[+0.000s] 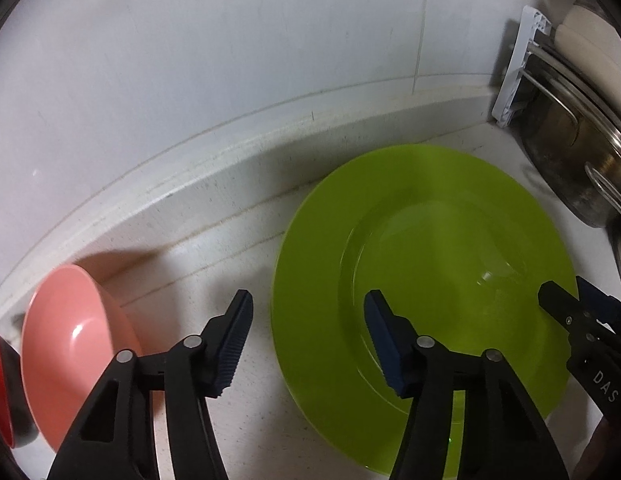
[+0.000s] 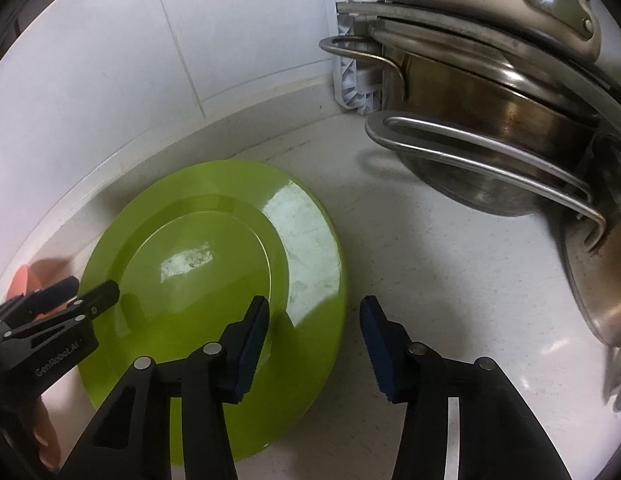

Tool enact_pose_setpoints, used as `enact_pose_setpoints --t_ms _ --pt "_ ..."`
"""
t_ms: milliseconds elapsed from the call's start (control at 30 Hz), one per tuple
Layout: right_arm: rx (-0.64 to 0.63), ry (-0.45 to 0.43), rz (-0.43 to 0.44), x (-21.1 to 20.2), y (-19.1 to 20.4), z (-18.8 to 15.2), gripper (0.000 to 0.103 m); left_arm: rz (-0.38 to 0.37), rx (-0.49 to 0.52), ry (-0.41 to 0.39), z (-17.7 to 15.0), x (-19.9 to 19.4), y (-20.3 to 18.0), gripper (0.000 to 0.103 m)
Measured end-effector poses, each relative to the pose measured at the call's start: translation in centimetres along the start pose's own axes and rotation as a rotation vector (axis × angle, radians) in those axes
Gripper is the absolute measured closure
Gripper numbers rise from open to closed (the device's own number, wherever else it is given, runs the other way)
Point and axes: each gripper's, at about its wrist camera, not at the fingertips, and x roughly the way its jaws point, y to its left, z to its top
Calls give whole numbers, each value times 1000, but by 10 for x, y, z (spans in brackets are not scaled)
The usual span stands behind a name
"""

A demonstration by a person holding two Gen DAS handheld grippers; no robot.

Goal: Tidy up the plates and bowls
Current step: 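Close both grippers on the rim of the lime-green plate, then lift the lime-green plate and carry it toward the stacked blue-floral plates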

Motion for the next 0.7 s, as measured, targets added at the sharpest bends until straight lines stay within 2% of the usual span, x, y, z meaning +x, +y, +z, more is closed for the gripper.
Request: enact_pose_setpoints --t_ms 267,533,700 --pt "-10 18 22 7 1 4 62 -26 -20 25 6 4 0 57" --pt "-42 52 10 12 6 11 63 -22 -46 58 9 3 2 60" --pt "-53 40 -2 2 9 7 63 -31 -58 60 3 -3 4 60"
